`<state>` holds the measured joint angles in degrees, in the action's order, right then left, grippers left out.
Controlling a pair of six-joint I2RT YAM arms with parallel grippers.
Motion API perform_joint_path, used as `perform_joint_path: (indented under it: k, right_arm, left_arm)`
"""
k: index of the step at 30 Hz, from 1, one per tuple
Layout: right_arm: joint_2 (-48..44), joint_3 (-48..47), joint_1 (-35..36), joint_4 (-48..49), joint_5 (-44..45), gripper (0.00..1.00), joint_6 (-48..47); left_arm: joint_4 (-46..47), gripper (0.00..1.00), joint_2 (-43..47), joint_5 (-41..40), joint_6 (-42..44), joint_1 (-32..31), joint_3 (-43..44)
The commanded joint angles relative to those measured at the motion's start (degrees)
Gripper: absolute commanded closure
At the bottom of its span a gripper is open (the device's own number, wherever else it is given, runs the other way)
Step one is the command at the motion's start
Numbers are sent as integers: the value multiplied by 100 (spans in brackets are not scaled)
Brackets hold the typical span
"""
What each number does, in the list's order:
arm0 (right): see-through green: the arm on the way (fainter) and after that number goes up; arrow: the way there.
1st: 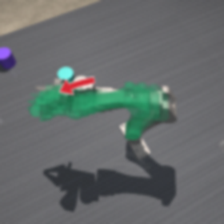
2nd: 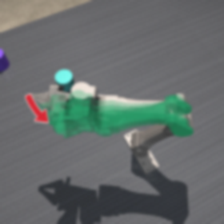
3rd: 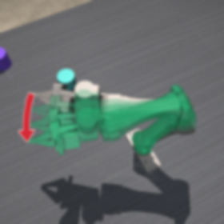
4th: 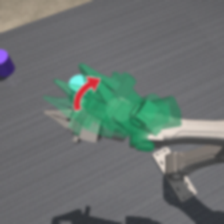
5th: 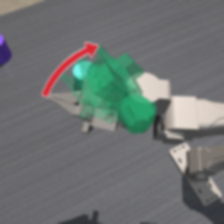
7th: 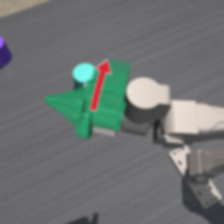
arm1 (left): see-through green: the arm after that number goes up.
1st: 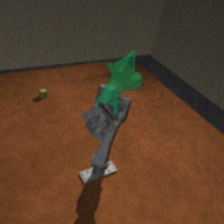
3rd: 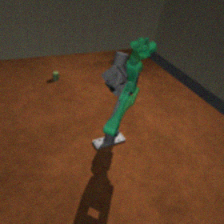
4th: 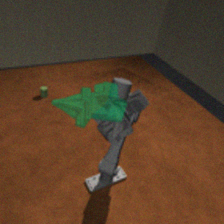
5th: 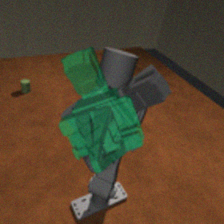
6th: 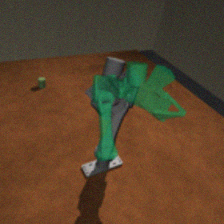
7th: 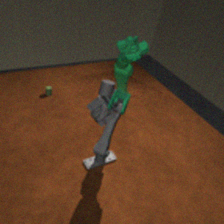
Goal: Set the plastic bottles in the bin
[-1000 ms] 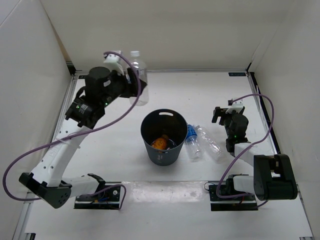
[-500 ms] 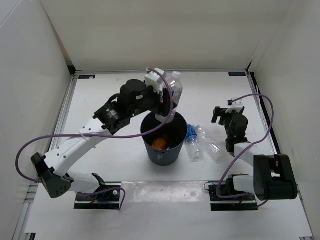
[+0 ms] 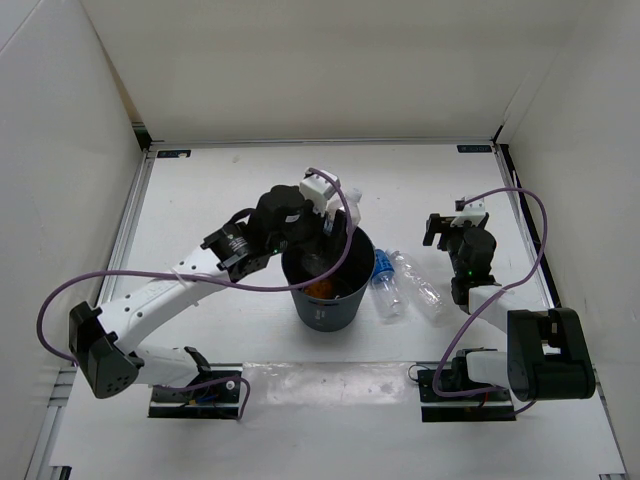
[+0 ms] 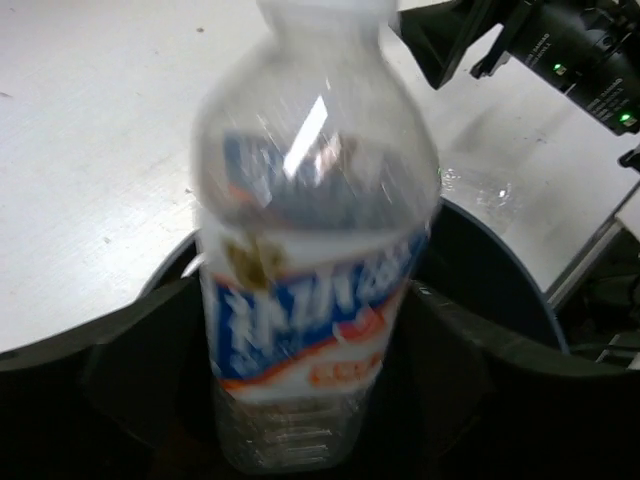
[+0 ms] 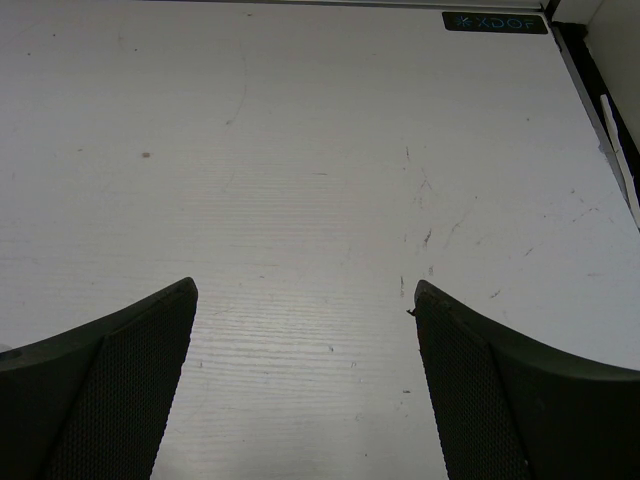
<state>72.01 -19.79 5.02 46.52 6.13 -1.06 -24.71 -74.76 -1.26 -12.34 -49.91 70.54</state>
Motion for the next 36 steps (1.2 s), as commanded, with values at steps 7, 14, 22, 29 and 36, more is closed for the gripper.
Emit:
perform_joint_path:
  k: [7, 14, 22, 29, 36]
  right_arm:
    - [-38, 19, 34, 349, 178, 10, -79]
    - [-55, 63, 104, 445, 291, 10, -96]
    - [-934, -1865, 308, -3201, 476, 10, -841]
    - [1064, -5916, -598, -9850, -2403, 10, -1913]
    - [2335, -6662, -810, -11744, -3040, 10, -3067]
  left_arm:
    - [168, 1, 515, -946, 433, -45, 380]
    - [-534, 1, 489, -1667, 602, 613, 1654]
    - [-1500, 1, 910, -1772, -13, 1932, 937]
    - [-1510, 1, 1683, -1869, -576, 2354, -496]
    - [-1721, 1, 1421, -1869, -524, 2530, -217]
